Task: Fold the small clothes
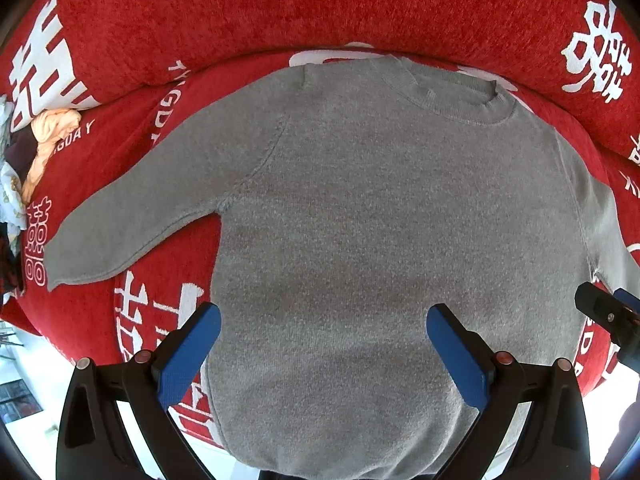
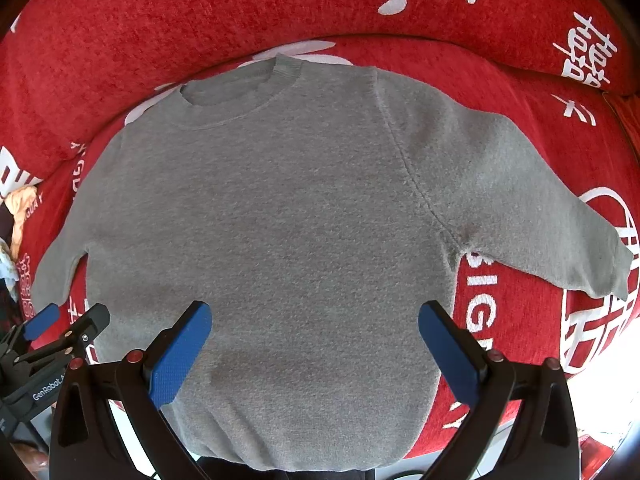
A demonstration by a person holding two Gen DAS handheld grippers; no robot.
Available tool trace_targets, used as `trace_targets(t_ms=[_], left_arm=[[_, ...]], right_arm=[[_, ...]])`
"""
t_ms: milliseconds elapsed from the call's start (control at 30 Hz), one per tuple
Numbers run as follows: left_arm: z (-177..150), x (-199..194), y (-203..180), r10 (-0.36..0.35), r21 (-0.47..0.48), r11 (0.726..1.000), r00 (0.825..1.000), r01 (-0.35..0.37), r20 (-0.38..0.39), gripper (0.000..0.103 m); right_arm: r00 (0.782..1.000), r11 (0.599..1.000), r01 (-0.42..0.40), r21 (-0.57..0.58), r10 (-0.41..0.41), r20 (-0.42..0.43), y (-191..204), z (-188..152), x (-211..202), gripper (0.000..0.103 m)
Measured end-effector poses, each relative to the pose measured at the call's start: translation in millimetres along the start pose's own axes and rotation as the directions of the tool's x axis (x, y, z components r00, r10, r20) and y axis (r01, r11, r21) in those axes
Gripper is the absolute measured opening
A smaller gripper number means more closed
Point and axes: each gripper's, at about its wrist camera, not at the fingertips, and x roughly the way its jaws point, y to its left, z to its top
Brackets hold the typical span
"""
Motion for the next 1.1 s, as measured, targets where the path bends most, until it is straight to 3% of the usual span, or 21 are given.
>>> trace_targets(t_ms=[1100], left_arm=[[-6, 2, 6, 0.0, -0.014, 1.0, 1.0, 0.0, 0.004, 0.103]], right_arm=[[1.0, 1.0, -0.004, -0.01, 0.004, -0.009, 11, -4, 4, 0.103]])
